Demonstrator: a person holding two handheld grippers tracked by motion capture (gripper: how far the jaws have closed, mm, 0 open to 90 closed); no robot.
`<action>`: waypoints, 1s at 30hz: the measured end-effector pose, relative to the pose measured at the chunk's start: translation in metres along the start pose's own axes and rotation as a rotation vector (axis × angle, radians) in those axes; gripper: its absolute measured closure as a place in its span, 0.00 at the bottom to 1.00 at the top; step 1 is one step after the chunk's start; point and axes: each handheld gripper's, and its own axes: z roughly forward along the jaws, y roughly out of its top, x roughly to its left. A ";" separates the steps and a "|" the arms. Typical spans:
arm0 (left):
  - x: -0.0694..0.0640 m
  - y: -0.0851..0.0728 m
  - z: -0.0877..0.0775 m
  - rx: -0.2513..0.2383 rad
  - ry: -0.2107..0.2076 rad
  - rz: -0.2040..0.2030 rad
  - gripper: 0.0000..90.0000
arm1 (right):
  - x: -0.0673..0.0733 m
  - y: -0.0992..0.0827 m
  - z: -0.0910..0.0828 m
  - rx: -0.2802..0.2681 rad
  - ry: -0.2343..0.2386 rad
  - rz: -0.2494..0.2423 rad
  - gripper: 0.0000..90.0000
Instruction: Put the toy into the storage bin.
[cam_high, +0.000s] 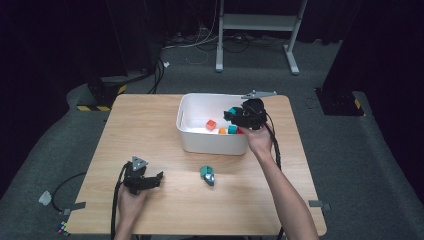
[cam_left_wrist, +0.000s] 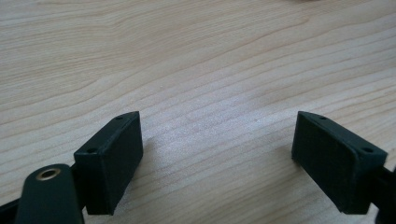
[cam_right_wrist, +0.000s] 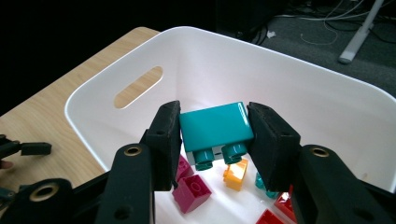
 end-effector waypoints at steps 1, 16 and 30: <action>0.000 0.000 0.000 0.000 0.000 0.000 0.18 | -0.001 0.001 0.001 0.002 -0.006 0.000 0.62; 0.000 0.000 0.000 0.000 -0.001 0.000 0.18 | -0.003 0.005 0.016 0.035 -0.048 -0.017 0.50; 0.000 0.000 0.000 -0.001 -0.001 0.000 0.18 | 0.003 -0.002 -0.006 -0.019 -0.014 -0.031 0.48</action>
